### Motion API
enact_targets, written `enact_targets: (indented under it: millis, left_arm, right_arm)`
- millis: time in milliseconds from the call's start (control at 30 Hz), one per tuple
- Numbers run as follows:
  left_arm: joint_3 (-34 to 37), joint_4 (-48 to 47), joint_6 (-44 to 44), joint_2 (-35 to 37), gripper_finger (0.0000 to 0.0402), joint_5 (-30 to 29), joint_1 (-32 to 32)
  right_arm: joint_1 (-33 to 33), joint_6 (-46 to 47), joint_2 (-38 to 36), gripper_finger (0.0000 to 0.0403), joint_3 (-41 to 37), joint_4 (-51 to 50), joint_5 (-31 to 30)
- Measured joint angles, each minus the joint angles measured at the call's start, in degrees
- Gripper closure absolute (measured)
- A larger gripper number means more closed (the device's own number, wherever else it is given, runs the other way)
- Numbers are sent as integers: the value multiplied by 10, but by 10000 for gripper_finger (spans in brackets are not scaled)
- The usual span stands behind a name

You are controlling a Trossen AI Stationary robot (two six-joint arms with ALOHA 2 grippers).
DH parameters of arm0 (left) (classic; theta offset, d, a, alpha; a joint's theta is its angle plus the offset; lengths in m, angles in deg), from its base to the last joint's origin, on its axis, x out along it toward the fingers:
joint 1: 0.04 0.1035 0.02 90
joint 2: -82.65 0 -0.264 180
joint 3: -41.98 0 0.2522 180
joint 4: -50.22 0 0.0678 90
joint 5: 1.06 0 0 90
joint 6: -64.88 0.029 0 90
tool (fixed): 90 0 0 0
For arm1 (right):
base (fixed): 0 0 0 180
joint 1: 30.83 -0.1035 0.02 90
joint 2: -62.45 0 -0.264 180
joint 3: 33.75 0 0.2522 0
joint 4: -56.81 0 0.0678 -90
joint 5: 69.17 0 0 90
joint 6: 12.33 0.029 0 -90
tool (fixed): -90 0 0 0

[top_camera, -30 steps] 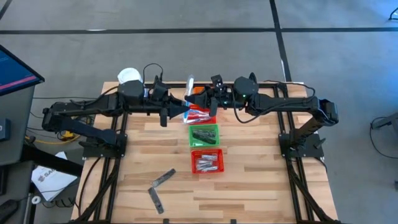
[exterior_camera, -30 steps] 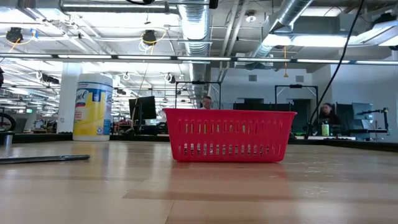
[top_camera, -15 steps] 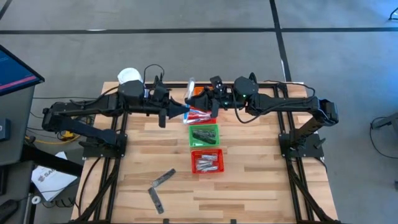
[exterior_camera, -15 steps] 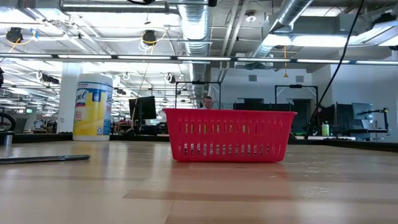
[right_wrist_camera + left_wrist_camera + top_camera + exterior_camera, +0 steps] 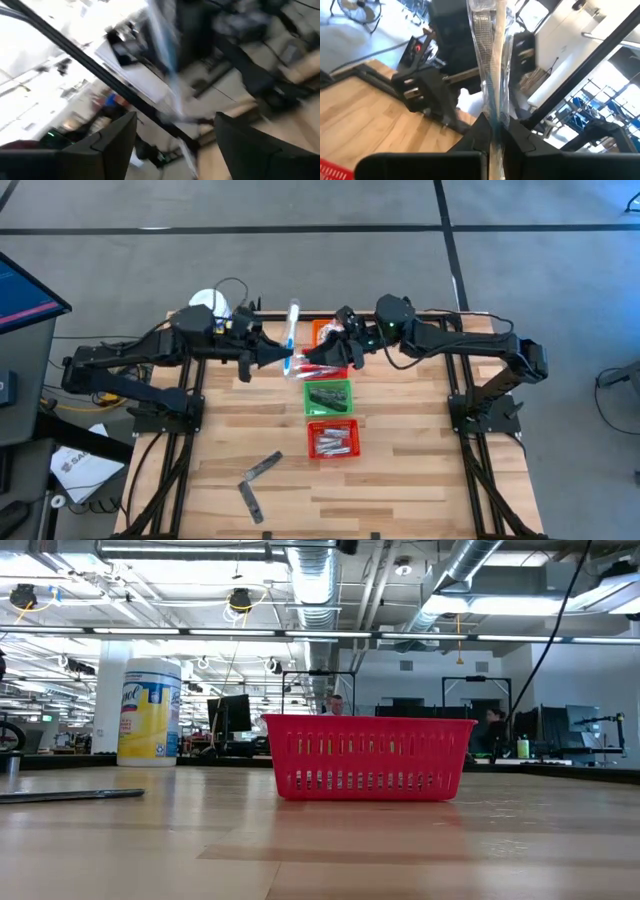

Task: Pick & Place Travel size toiletries
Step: Put the blue toothbrush into the top red basket

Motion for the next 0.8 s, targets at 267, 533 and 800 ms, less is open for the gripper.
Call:
enact_targets:
  millis: [267,533,800]
  left_arm:
    - [-1,-50,19,9,394,-3,19]
    - [-1,-129,80,-73,394,38,41]
    - [-115,-357,233,-240,394,80,76]
  right_arm:
    - [15,-127,-103,184,0,-303,-116]
    - [14,-162,-198,236,0,-405,-186]
    - [13,-183,-250,274,0,-467,-211]
